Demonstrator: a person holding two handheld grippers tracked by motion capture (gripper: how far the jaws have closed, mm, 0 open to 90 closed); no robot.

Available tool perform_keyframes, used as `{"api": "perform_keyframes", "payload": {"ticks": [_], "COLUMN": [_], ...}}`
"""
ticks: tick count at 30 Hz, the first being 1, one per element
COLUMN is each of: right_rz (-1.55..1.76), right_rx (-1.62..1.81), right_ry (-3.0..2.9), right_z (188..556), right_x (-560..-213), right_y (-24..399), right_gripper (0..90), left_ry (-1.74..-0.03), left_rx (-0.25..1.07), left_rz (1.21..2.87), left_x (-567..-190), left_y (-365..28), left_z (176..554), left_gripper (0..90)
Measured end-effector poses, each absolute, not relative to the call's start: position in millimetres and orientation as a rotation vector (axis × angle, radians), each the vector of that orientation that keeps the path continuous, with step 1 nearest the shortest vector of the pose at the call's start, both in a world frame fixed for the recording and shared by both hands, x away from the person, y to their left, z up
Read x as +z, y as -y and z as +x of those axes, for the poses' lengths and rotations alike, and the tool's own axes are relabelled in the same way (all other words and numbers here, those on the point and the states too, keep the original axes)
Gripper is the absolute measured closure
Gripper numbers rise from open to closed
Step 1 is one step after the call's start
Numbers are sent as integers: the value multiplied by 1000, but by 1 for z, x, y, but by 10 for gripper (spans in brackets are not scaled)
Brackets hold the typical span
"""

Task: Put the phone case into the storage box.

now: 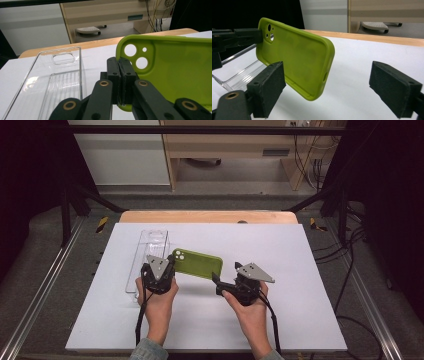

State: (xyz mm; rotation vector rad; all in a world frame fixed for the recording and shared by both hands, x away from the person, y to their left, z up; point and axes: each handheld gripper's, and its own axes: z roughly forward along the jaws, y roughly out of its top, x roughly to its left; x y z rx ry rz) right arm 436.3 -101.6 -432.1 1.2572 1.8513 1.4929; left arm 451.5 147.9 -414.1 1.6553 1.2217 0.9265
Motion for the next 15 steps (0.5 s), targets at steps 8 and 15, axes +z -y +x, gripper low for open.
{"api": "perform_keyframes", "payload": {"ticks": [8, 15], "right_rz": [1162, 1123], "right_rx": [1397, 1364], "right_ry": [-1917, -1974], "right_z": [434, 434], "right_x": [-433, -433], "right_y": [104, 110], "right_gripper": [94, 96], "left_ry": [-1212, -1205], "left_rx": [943, 950], "left_rz": [1666, 1670], "left_x": [-412, -409], "left_y": [-149, -150], "left_z": [451, 452], "left_gripper": [879, 879]}}
